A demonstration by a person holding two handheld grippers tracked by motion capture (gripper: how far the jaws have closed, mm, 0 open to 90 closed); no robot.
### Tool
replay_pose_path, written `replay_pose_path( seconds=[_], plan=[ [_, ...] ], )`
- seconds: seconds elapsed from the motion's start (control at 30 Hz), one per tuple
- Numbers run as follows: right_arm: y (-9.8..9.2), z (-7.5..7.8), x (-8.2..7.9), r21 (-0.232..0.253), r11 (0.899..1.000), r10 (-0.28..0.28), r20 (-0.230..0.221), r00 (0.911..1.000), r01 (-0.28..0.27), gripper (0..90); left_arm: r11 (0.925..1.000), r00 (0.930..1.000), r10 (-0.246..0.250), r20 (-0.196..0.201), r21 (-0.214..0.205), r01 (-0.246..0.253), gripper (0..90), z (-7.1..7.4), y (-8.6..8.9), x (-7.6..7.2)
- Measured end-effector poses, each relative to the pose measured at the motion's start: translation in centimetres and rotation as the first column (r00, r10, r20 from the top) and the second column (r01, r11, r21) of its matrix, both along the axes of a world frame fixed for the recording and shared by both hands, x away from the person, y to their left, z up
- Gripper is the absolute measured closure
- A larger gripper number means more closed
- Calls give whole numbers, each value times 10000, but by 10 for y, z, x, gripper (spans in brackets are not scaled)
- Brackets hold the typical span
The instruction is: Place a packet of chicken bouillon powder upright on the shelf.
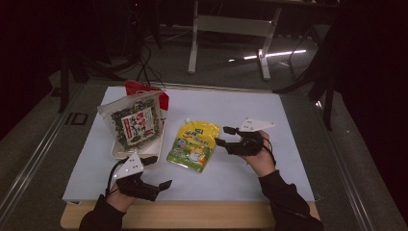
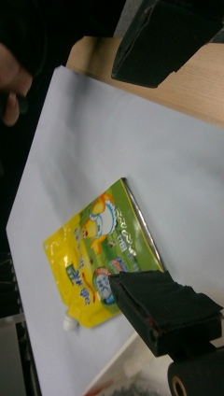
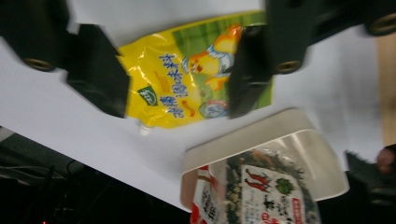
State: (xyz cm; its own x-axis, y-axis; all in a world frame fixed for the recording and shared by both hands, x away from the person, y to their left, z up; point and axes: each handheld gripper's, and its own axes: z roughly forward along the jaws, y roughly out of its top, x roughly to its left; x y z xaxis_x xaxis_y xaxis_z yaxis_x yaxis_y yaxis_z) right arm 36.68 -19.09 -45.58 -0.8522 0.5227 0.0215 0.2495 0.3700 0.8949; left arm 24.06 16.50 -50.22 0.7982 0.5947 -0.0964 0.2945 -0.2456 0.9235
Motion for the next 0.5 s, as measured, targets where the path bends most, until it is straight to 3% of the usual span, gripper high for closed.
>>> replay_pose_path(
  seconds=[0.17, 0.3, 0.5],
  plan=[
    [15, -9, 21, -109, 9996, -280, -176, 9995, 278, 546, 9999, 10000, -83, -20, 143, 83, 50, -3, -4, -1],
    [27, -17, 39, -239, 9988, -425, -374, 9984, 416, 710, 9999, 9999, -124, 6, 73, 124, 49, -4, -6, -2],
    [45, -24, 59, -180, 9988, -477, -695, 9964, 466, 756, 9998, 9998, -175, 37, 105, 174, 48, -5, -7, -2]
  ],
)
